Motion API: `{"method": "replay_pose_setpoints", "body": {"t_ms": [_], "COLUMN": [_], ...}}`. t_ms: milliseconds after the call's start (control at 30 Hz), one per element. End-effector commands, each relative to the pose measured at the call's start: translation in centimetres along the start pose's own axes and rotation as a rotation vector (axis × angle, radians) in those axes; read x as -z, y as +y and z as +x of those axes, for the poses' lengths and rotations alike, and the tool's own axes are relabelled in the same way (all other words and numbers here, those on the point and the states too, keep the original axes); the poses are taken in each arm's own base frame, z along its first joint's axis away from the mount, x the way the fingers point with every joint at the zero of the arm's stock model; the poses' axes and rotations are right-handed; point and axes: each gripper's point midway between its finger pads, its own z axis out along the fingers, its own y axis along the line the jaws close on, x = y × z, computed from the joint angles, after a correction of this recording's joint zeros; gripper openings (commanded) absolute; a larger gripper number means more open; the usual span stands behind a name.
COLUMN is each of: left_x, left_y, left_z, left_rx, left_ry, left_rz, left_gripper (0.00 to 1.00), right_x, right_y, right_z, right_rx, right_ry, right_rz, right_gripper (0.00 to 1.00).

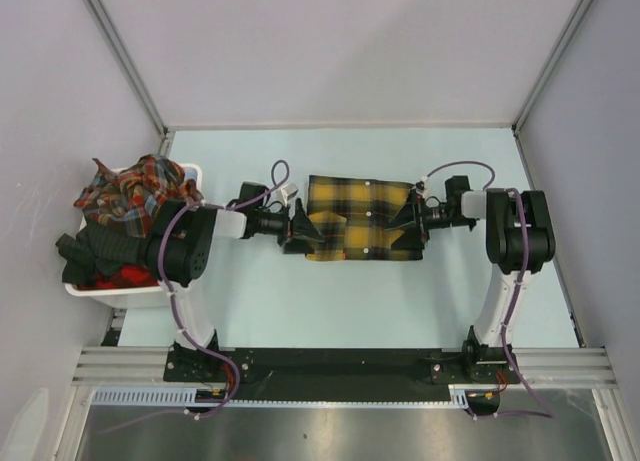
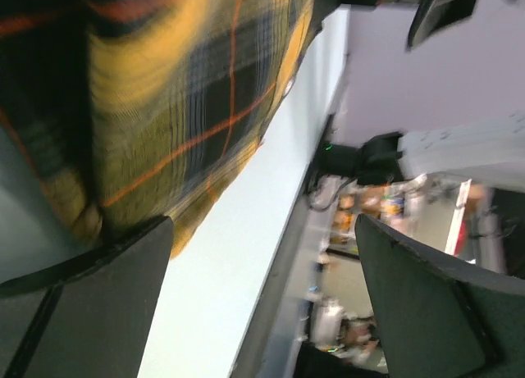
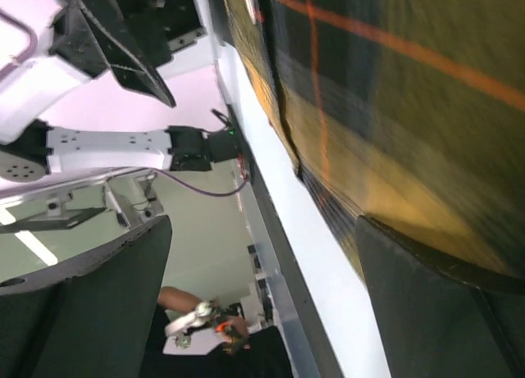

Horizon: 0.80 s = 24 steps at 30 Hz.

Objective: Fold and stack the long sleeve shirts
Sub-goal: Fold the shirt

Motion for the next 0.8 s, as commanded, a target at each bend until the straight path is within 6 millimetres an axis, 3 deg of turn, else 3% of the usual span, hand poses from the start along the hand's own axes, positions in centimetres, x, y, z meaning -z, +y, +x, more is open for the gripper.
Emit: {"method": "replay_pose_setpoints", "body": {"t_ms": [0,100,167,200,233,300,333,400,433,500,533,567,633,667,733,767], "left_x": [2.5,2.0,-0.3,-1.6,-2.7,-5.3,-6.8,-8.0,-8.5,-8.4,-7.9,-7.3,-5.5,-4.4,-2.2,-1.5], "left_y": [-4.8,-9.9,-11.8,-11.8,-12.2,-12.9,-11.3,-9.8,-7.2,-4.6,-2.4,-0.6,1.9,3.4,3.5,4.2], "left_z": [0.4,-0.3,0.0,-0.7,-0.8,-1.9,-2.4,-4.3,-5.3,-6.4,-7.4,-7.1,-7.2,-5.9,-5.1,-3.4], "left_rx": [-0.318,-0.473,-0.514,-0.511,-0.467,-0.494,-0.403,-0.369,-0.319,-0.258,-0.201,-0.166,-0.135,-0.085,-0.107,-0.084], "left_ry": [0.012,0.003,0.031,0.03,0.036,0.016,0.02,-0.026,-0.054,-0.089,-0.123,-0.133,-0.163,-0.156,-0.166,-0.144], "left_rz": [-0.03,0.003,0.026,0.023,0.037,0.073,0.048,0.018,-0.035,-0.086,-0.127,-0.165,-0.24,-0.304,-0.343,-0.346], "left_gripper": [0.99,0.99,1.0,0.99,0.99,0.99,0.99,1.0,0.99,1.0,0.99,0.99,1.0,0.99,0.99,1.0], "right_x": [2.9,2.7,1.0,0.2,-0.6,-2.1,-2.9,-3.4,-3.8,-3.5,-3.3,-3.1,-1.7,-1.0,-0.1,1.4], "right_y": [5.2,8.0,8.4,9.0,8.3,8.4,6.9,5.8,4.1,2.0,0.9,-1.1,-2.8,-3.7,-3.4,-2.6], "right_z": [0.4,-2.2,-2.6,-4.1,-4.6,-6.1,-6.7,-8.0,-8.2,-8.8,-8.8,-8.5,-8.5,-7.7,-6.9,-6.0], "right_rx": [0.116,0.182,0.174,0.269,0.182,0.224,0.161,0.162,0.132,0.084,0.063,0.028,0.005,-0.019,-0.028,-0.002], "right_ry": [-0.015,-0.091,-0.091,-0.127,-0.126,-0.143,-0.14,-0.16,-0.156,-0.17,-0.173,-0.168,-0.182,-0.165,-0.138,-0.119], "right_rz": [0.083,0.057,0.029,0.005,-0.005,-0.028,-0.026,-0.024,-0.008,0.008,0.022,0.054,0.081,0.106,0.11,0.118], "right_gripper": [1.0,1.0,1.0,1.0,1.0,1.0,1.0,1.0,1.0,1.0,1.0,1.0,1.0,1.0,1.0,1.0]}}
